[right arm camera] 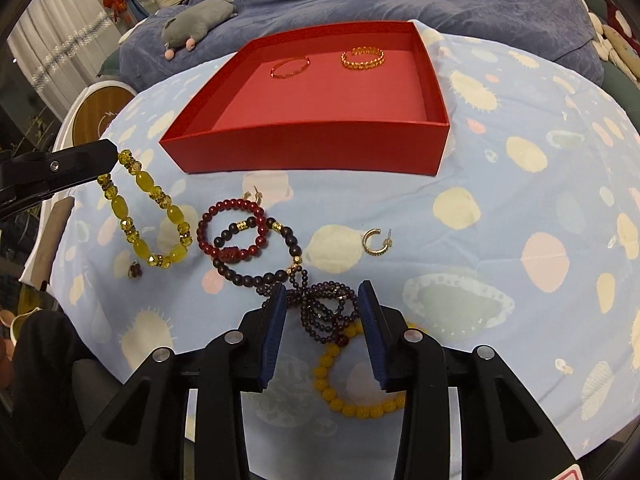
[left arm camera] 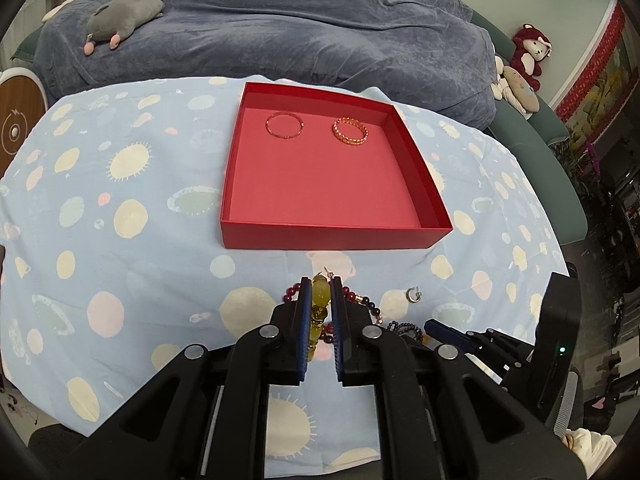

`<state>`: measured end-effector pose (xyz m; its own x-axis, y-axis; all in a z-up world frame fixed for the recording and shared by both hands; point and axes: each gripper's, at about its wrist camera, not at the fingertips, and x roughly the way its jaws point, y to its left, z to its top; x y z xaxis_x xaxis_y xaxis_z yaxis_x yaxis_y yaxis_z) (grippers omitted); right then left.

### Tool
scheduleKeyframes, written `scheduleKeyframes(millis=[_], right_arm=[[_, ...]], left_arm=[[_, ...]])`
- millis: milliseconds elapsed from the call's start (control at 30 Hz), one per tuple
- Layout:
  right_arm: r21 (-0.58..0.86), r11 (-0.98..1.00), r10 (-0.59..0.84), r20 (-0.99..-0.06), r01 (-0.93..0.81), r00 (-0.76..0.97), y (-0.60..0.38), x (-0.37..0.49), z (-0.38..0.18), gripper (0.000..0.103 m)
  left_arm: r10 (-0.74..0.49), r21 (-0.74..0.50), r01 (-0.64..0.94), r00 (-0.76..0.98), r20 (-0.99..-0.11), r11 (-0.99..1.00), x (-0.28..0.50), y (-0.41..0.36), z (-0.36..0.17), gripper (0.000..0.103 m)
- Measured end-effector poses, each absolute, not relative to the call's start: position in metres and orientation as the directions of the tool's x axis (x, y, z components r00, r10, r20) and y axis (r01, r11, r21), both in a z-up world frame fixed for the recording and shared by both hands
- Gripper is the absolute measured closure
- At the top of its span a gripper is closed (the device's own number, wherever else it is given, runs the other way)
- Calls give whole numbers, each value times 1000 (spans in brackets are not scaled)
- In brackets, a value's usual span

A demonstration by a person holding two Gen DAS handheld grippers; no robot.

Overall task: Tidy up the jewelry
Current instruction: 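Carry both pieces into the red box and release them beside the bangles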

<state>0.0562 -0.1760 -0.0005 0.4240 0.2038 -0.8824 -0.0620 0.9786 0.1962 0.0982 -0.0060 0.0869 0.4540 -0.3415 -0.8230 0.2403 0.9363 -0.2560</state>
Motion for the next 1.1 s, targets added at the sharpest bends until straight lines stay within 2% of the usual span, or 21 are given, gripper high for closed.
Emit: scheduleKeyframes(millis=[67, 167, 300, 733, 933, 1100], right_arm=[[206, 976, 215, -883, -67, 418, -174, 56, -6, 80], [214, 973, 229, -880, -83, 415, -172, 54, -6, 94], [215, 972, 234, -874, -93, 425, -169, 52, 0, 98], [270, 958, 280, -787, -101, 550, -192, 73, 80, 98], [303, 948, 296, -739, -94, 605, -208, 132, 113, 98], [333, 941, 299, -737, -59, 606, -218, 192, 108, 98]], left_arm=[[-343, -261, 236, 445, -827, 936, 96, -6, 82, 94], [-342, -263, 233, 437, -832, 936, 94, -6, 77, 94], [-342, -266, 227, 431, -835, 937, 94, -5, 76, 94], [-370, -250, 301, 463, -806, 920, 113, -13, 116, 94], [-419, -254, 368, 494, -762, 895, 161, -32, 148, 94], [-460, -295, 376, 497, -736, 878, 215, -48, 145, 94]])
